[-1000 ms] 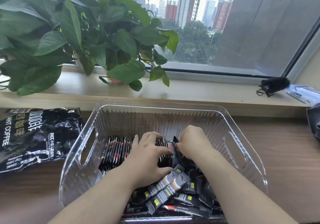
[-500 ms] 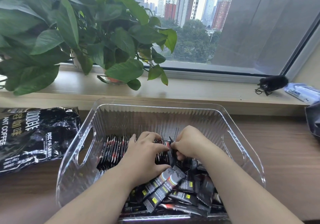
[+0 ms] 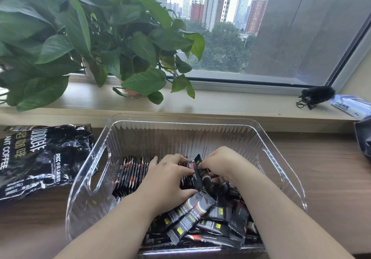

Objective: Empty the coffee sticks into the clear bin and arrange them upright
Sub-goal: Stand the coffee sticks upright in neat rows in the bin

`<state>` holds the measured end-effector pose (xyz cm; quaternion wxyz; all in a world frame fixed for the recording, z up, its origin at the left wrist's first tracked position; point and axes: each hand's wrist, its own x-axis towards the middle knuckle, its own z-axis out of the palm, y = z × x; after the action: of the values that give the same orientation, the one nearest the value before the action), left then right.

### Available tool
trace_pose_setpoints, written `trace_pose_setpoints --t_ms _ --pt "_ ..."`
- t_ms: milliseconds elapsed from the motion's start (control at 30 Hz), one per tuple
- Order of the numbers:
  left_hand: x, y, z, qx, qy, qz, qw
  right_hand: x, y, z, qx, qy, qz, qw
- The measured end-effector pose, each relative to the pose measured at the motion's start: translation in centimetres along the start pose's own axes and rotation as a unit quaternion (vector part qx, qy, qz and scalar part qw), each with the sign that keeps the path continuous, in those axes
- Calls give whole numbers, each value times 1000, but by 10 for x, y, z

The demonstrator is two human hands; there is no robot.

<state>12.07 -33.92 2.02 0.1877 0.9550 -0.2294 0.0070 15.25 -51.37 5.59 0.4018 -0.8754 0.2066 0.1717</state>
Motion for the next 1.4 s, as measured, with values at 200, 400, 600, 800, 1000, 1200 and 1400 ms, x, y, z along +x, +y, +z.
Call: trace_pose_setpoints --t_ms 200,400,600,800,1000,1200,1400 --pt "1 0 1 -1 -1 1 1000 -5 1 -1 54 19 -51 997" --pt "1 0 1 6 10 4 1000 -13 0 0 47 20 -79 996" --pt "3 1 3 14 28 7 999 -14 2 -1 16 4 -92 996" --pt "3 1 5 13 30 5 999 -12 4 2 -30 51 -100 993" --pt "3 1 4 9 30 3 999 -8 4 9 -79 76 -114 987" --pt "4 2 4 9 32 5 999 -10 2 7 -16 21 -100 995" --pt "5 1 5 -2 55 30 998 -10 3 5 -70 47 -129 988"
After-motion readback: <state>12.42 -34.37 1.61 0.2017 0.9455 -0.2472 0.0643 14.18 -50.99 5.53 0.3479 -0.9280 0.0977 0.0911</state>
